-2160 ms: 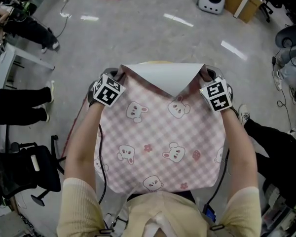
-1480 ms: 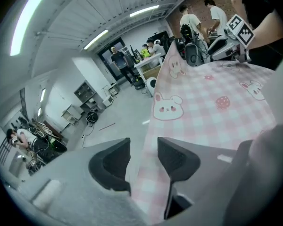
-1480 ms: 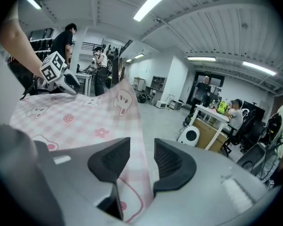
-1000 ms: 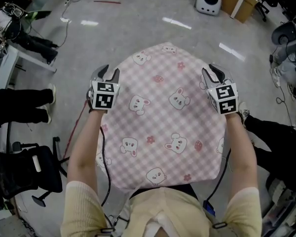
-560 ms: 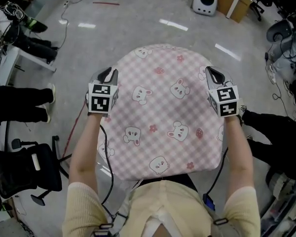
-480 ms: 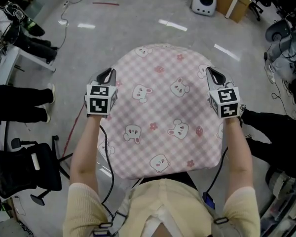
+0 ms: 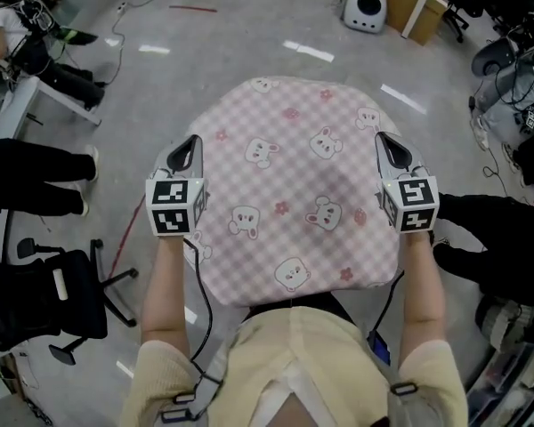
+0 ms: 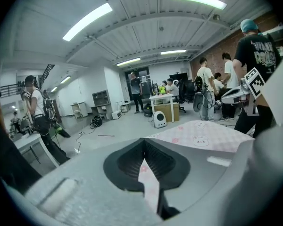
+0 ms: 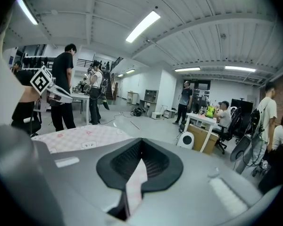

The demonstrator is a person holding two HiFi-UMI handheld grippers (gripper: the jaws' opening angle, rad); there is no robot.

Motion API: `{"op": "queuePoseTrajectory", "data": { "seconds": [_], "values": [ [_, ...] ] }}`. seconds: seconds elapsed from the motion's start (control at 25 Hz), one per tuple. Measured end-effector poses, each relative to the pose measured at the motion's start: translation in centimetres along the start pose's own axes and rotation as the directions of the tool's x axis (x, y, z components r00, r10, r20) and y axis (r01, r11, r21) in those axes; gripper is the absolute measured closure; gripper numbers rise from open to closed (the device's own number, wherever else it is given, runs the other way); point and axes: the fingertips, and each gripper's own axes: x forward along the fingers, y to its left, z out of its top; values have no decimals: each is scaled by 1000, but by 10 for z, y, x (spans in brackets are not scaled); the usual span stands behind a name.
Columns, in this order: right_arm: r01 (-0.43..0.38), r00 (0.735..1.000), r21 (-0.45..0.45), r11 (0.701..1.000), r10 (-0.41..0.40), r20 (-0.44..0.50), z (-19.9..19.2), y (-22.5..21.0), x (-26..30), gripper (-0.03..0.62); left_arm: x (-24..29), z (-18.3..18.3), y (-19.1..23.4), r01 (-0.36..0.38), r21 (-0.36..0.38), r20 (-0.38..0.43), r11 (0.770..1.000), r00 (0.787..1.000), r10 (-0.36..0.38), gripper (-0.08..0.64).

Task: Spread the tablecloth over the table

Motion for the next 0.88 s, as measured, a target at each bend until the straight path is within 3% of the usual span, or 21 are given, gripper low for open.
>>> {"op": "queuePoseTrajectory", "data": {
  "seconds": [0.32, 0.6, 0.76, 0.88],
  "values": [
    [29, 998, 20, 999, -30, 46, 14, 18, -46, 588, -54, -13, 1, -24, -99, 35, 995, 999, 28, 557],
    [30, 998, 72, 997, -34, 60, 7, 40, -73, 589, -93, -18, -5, 11, -126, 60, 992, 998, -4, 558],
    [-18, 998, 178, 984, 6, 67, 1, 57, -83, 589, -102, -42, -18, 35, -143, 13, 989, 999, -34, 558],
    [-41, 998, 191, 981, 33, 47, -9, 75, -89, 589, -108, -65, -37, 58, -165, -23, 985, 998, -63, 558]
  ]
}}
